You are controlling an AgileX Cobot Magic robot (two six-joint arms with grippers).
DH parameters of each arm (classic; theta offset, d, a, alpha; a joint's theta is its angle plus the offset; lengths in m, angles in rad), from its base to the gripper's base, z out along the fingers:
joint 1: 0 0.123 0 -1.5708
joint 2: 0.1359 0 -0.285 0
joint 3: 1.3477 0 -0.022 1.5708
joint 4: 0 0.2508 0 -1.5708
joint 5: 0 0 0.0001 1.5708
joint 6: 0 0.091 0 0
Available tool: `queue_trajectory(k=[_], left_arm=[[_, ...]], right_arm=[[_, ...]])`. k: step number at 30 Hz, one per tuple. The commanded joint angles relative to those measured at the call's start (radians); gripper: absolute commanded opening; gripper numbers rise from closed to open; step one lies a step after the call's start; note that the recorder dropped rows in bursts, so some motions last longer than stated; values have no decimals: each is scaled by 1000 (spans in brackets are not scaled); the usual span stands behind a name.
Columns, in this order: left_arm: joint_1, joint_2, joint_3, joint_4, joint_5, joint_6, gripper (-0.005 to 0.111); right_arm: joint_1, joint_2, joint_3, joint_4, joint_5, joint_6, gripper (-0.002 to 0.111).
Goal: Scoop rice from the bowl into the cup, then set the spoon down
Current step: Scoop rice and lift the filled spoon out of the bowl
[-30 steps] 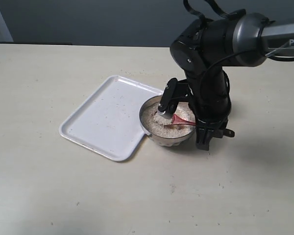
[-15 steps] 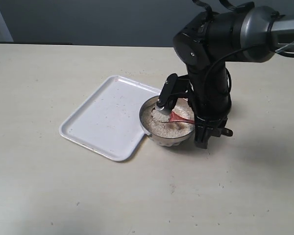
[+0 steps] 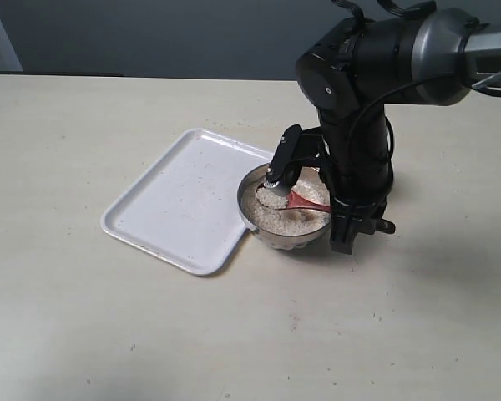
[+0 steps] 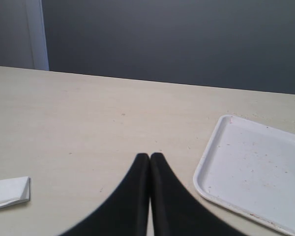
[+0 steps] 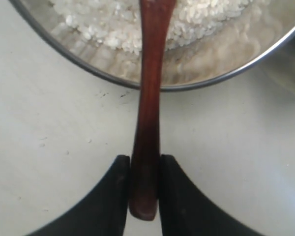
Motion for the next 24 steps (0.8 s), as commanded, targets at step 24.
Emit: queue_trajectory(k=[24], left_arm=[[-1, -5, -4, 2, -2, -6, 1]], right_arm=[[-125, -60, -4, 75, 1, -48, -1]])
